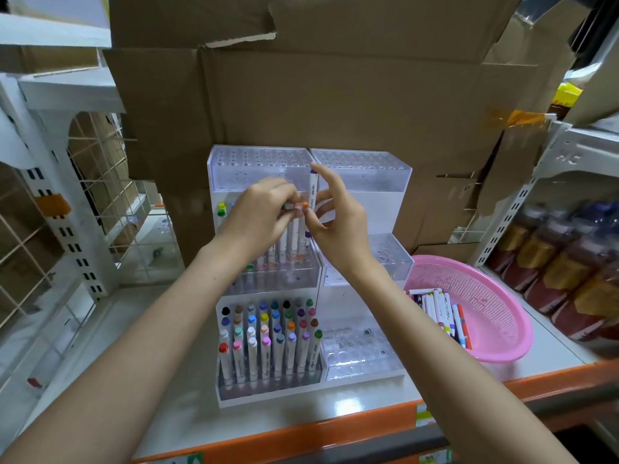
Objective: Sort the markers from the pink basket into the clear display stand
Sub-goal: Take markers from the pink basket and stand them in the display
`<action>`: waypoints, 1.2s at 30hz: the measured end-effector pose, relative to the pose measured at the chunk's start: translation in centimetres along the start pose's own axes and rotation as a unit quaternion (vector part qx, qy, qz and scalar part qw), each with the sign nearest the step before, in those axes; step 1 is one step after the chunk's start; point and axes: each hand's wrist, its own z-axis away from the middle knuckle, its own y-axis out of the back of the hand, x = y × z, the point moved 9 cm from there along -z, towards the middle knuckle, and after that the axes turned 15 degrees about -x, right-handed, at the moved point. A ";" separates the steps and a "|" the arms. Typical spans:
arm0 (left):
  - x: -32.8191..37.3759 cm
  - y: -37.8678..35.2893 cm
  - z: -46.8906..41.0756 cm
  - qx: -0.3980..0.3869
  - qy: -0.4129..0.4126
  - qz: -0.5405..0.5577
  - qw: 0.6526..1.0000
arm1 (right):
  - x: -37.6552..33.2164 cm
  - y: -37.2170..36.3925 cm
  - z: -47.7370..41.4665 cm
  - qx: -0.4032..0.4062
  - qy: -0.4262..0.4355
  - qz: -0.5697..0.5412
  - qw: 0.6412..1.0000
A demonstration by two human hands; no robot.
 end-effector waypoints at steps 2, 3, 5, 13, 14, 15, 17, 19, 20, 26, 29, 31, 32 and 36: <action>-0.1 -0.1 0.1 -0.001 -0.001 -0.006 1.000 | 0.0 0.0 0.0 0.000 -0.001 -0.001 1.000; -0.1 -0.1 0.2 -0.002 -0.002 -0.008 1.000 | 0.0 0.0 0.0 -0.001 -0.001 0.000 1.000; 0.1 -0.3 0.4 -0.005 -0.008 -0.024 1.000 | -0.1 -0.1 0.1 -0.006 -0.002 0.001 1.000; 0.9 -0.4 1.6 0.017 -0.033 -0.103 0.994 | 0.0 -0.1 0.2 -0.010 -0.004 -0.009 1.000; 0.9 -0.2 1.9 0.023 -0.036 -0.115 0.993 | 0.1 -0.1 0.2 -0.009 -0.005 -0.013 1.000; 0.8 0.0 2.2 0.027 -0.038 -0.122 0.991 | 0.1 -0.1 0.2 -0.010 -0.005 -0.017 1.000; 0.7 0.1 2.6 0.024 -0.045 -0.130 0.990 | 0.1 -0.2 0.2 -0.015 -0.006 -0.024 1.000; 0.7 0.0 2.9 0.015 -0.053 -0.138 0.989 | 0.1 -0.3 0.2 -0.020 -0.003 -0.028 0.999; 0.7 0.0 3.1 0.011 -0.054 -0.143 0.988 | 0.2 -0.4 0.2 -0.022 -0.002 -0.029 0.999; 0.8 -0.1 3.7 0.003 -0.057 -0.157 0.986 | 0.6 -1.0 1.0 -0.033 -0.007 -0.016 0.999; 0.9 0.0 3.7 0.002 -0.059 -0.158 0.986 | 0.7 -1.5 1.3 -0.056 -0.009 0.013 0.998; 0.8 -0.2 3.7 0.000 -0.056 -0.159 0.986 | 0.8 -1.8 1.5 -0.074 -0.015 0.019 0.997; 0.7 -0.2 3.7 -0.002 -0.053 -0.158 0.986 | 0.9 -1.9 1.6 -0.081 -0.018 0.020 0.996; 0.3 -0.4 3.7 -0.006 -0.046 -0.153 0.987 | 0.9 -2.1 1.8 -0.089 -0.022 0.025 0.996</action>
